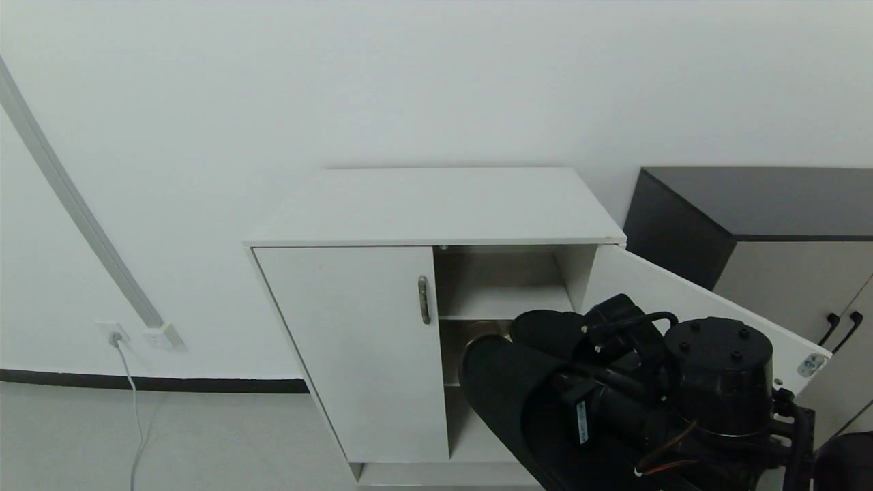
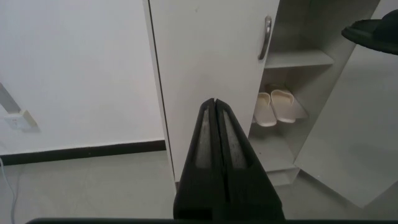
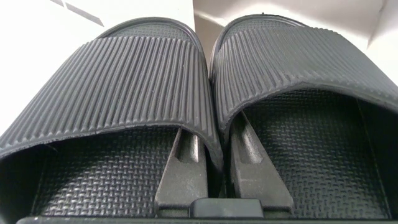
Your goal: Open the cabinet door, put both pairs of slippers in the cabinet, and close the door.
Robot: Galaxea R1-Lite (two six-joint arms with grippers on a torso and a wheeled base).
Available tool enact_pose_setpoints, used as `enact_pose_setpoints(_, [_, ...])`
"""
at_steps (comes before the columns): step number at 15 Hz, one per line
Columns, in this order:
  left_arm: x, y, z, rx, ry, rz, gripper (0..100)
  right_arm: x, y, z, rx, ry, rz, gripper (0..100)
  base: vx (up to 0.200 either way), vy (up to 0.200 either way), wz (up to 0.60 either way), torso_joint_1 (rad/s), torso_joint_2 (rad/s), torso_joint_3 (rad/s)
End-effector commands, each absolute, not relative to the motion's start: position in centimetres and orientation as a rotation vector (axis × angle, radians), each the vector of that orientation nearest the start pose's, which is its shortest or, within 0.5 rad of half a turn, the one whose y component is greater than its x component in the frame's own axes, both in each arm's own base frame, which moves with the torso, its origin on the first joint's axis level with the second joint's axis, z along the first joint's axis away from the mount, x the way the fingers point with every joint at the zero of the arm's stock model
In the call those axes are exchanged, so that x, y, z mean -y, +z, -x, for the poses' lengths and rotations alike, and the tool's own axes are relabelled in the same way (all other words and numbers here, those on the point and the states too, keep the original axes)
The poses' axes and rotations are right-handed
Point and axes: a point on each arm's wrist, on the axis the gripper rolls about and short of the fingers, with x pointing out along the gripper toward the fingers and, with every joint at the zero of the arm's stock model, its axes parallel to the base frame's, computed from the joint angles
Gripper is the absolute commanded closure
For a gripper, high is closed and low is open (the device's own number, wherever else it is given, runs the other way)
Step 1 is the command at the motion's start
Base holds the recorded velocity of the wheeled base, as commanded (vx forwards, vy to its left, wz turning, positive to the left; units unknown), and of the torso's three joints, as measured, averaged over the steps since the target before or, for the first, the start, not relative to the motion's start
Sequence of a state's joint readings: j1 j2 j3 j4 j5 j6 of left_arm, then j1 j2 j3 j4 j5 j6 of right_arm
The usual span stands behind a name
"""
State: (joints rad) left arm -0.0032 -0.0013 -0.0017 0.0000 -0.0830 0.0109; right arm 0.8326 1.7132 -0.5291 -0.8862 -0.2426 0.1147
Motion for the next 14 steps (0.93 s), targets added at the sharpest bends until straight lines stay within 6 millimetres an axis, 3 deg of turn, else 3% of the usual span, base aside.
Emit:
enact_pose_setpoints(1, [0.18,7.59,2.30,0.002,-0.086,-0.011,100,-20.06,13.33,-18.97,-0.293,0.570,0.046,100,0.000,0.000,0.00,-0.193,0.53,0.310])
enact_pose_setpoints(14, [0.18,7.59,2.30,0.002,-0.084,-0.011,100,-20.04,13.19,-18.84,-0.299,0.572,0.050,100,0.000,0.000,0.00,-0.147,0.48,0.328])
